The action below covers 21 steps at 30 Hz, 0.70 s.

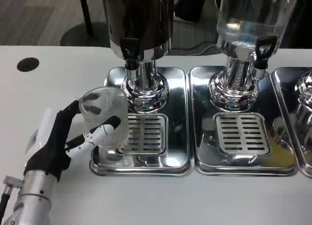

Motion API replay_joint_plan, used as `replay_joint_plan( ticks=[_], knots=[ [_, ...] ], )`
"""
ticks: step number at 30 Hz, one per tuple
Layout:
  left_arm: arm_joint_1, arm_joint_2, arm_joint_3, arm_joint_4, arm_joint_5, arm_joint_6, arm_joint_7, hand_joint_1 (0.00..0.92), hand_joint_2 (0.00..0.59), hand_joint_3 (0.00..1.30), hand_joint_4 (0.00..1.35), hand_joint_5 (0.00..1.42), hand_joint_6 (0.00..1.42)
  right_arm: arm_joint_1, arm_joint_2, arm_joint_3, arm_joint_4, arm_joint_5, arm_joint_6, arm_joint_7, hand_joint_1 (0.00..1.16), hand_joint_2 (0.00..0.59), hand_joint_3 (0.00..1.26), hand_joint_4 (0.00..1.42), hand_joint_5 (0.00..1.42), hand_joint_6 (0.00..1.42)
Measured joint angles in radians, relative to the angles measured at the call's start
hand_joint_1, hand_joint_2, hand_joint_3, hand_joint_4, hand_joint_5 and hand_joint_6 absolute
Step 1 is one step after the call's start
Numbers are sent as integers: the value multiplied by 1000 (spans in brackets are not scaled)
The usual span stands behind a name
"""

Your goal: Grasp the cup under the faucet to collect the drink, then remove the cup.

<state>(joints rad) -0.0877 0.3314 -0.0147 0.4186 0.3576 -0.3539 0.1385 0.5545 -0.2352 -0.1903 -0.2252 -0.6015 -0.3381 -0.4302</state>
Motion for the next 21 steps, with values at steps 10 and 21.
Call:
replay_joint_plan(
  ticks=[10, 21],
  knots=[
    [0, 0, -6, 0, 4, 0, 0, 330, 267, 423, 407, 200, 94, 0, 1, 0, 0, 1, -4, 0, 466, 553, 135, 84, 26, 0],
    [0, -7, -52, -6, 31, 0, 0, 330, 267, 425, 416, 200, 94, 1, 1, -3, 0, 2, -5, 0, 466, 553, 134, 84, 26, 0]
  ],
)
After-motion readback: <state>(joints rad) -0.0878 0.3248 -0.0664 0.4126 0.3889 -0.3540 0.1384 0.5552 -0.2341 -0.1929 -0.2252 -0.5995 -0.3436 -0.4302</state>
